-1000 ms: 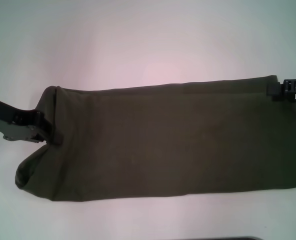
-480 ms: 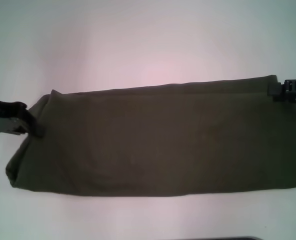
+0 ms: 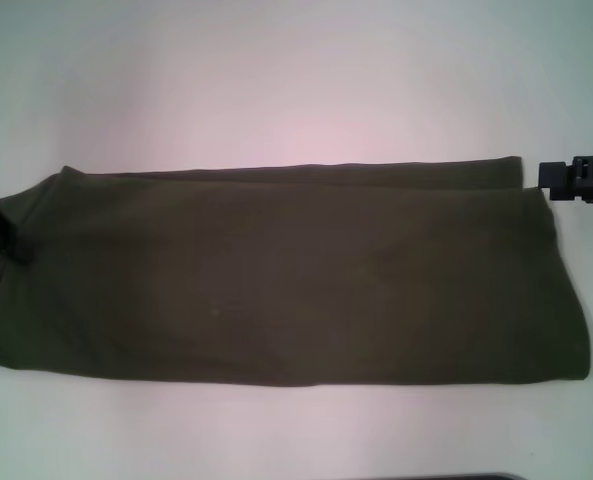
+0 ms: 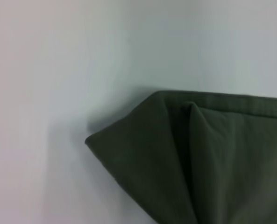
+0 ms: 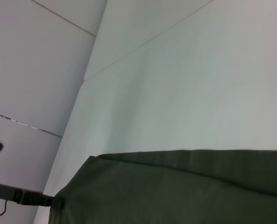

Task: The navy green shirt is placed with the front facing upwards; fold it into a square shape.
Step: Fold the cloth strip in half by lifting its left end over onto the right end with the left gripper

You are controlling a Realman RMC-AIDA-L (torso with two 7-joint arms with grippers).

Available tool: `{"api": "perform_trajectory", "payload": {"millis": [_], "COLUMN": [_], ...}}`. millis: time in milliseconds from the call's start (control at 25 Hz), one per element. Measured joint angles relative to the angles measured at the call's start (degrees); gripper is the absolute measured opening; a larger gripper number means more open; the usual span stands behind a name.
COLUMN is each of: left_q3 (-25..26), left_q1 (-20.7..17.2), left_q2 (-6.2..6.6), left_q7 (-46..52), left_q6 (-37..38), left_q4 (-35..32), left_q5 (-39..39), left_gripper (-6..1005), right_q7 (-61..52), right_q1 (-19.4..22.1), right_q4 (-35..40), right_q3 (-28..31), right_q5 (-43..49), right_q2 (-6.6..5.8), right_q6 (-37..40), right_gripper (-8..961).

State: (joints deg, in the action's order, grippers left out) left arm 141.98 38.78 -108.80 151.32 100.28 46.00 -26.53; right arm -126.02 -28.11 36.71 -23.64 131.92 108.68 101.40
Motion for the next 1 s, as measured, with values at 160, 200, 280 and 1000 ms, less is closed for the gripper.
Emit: {"api": "perform_trajectory", "payload": {"millis": [160, 200, 280, 1000], "left_q3": [-0.2, -0.1, 0.1, 1.5], "left_q1": [-0.4, -0.4, -0.4, 1.9], "left_q2": [0.87, 0.97, 1.04, -2.49], "left_q7": [1.2, 1.4, 1.5, -4.1], "left_q6": [-1.3, -1.5, -1.4, 9.6], "left_q4": [0.1, 0.2, 0.3, -0.4], "left_q5": [0.8, 1.1, 1.4, -11.2], "left_gripper": [37, 37, 36, 36], "right_q7": [-0.1, -0.1, -0.1, 0.8], "right_q1": [0.0, -0.1, -0.2, -4.7], "right_q4": [-0.2, -0.2, -0.2, 0.2], "right_q3": [0.0, 0.0, 0.0, -9.9], "right_q5": [0.0, 0.0, 0.0, 0.4], "right_q2": [-0.32, -0.36, -0.36, 1.16], "right_q6": [-0.1, -0.1, -0.1, -0.1], "right_gripper": [657, 657, 657, 656]}}
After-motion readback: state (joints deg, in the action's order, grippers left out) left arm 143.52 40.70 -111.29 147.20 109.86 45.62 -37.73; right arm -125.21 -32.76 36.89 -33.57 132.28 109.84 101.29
